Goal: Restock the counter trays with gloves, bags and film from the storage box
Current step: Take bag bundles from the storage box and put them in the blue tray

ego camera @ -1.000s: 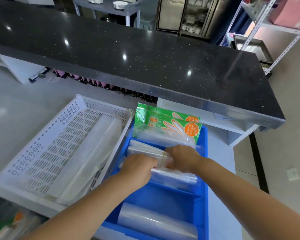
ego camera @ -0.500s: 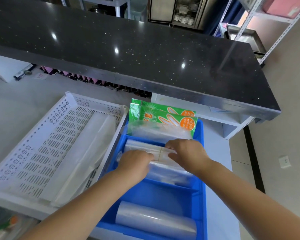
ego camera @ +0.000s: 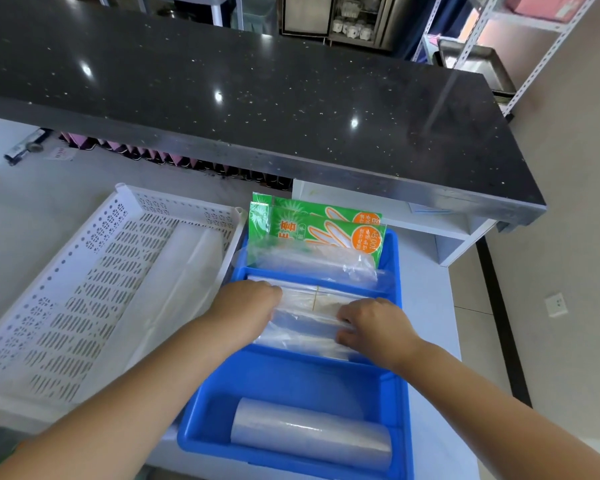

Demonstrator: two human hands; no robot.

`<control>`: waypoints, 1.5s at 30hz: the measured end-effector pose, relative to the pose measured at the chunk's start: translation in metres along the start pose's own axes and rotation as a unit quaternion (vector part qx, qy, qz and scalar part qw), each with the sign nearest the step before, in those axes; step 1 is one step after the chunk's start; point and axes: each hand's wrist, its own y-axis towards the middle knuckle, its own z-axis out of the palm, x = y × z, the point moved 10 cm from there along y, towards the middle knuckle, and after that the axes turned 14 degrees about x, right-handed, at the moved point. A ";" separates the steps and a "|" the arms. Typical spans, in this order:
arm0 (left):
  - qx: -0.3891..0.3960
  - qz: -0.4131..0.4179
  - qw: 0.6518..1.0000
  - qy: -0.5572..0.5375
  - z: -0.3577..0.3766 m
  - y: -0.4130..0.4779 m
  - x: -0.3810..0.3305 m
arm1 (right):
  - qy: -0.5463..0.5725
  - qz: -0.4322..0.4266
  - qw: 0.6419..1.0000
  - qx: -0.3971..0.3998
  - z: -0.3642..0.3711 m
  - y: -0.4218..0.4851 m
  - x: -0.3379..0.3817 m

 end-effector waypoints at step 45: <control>-0.093 0.079 0.992 0.022 -0.007 -0.049 0.010 | -0.134 0.102 0.985 -0.050 -0.014 -0.035 0.035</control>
